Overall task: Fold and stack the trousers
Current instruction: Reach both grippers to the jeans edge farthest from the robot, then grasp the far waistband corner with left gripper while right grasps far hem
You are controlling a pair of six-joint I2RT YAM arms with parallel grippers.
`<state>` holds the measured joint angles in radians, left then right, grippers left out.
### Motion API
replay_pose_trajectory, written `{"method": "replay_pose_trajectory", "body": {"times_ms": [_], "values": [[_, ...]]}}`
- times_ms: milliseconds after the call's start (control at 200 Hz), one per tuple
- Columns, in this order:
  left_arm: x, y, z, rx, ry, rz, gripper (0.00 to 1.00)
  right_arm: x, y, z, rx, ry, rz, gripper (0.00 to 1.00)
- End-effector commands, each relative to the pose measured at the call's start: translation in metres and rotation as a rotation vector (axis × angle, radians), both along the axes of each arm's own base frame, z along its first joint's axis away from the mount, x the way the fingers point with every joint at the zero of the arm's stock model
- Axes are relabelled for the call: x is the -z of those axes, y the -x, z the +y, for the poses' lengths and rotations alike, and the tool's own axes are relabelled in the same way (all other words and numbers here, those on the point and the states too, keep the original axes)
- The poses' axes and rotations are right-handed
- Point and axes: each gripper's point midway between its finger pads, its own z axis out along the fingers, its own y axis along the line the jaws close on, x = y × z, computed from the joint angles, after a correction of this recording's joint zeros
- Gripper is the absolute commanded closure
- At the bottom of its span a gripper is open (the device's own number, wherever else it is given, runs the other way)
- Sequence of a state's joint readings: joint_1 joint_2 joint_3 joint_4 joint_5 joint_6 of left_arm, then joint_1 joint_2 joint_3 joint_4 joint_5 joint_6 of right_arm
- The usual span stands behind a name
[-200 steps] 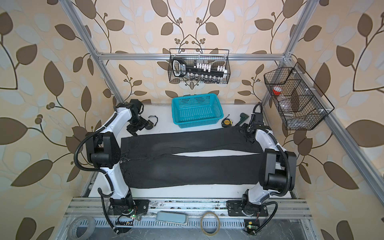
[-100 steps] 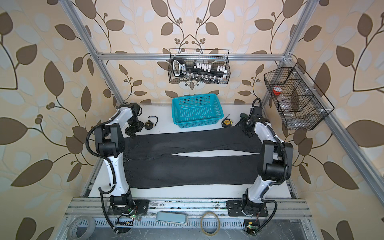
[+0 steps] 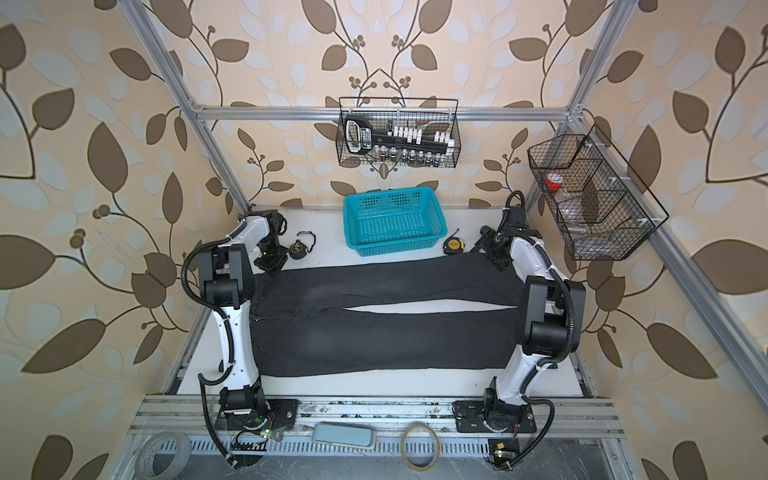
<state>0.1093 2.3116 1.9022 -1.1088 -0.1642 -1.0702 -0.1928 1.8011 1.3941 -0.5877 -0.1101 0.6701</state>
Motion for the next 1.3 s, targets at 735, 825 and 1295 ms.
{"method": "replay_pose_trajectory", "body": {"times_ms": [735, 825, 1295], "values": [[-0.100, -0.007, -0.018, 0.155, 0.110, -0.225, 1.00, 0.048, -0.035, -0.063, 0.305, 0.176, 0.161, 0.38], [-0.103, -0.003, -0.020, 0.188, 0.114, -0.221, 1.00, 0.059, -0.039, -0.071, 0.337, 0.171, 0.177, 0.41], [-0.106, 0.000, -0.022, 0.228, 0.121, -0.224, 1.00, 0.104, -0.037, -0.076, 0.309, 0.248, 0.346, 0.43]]}}
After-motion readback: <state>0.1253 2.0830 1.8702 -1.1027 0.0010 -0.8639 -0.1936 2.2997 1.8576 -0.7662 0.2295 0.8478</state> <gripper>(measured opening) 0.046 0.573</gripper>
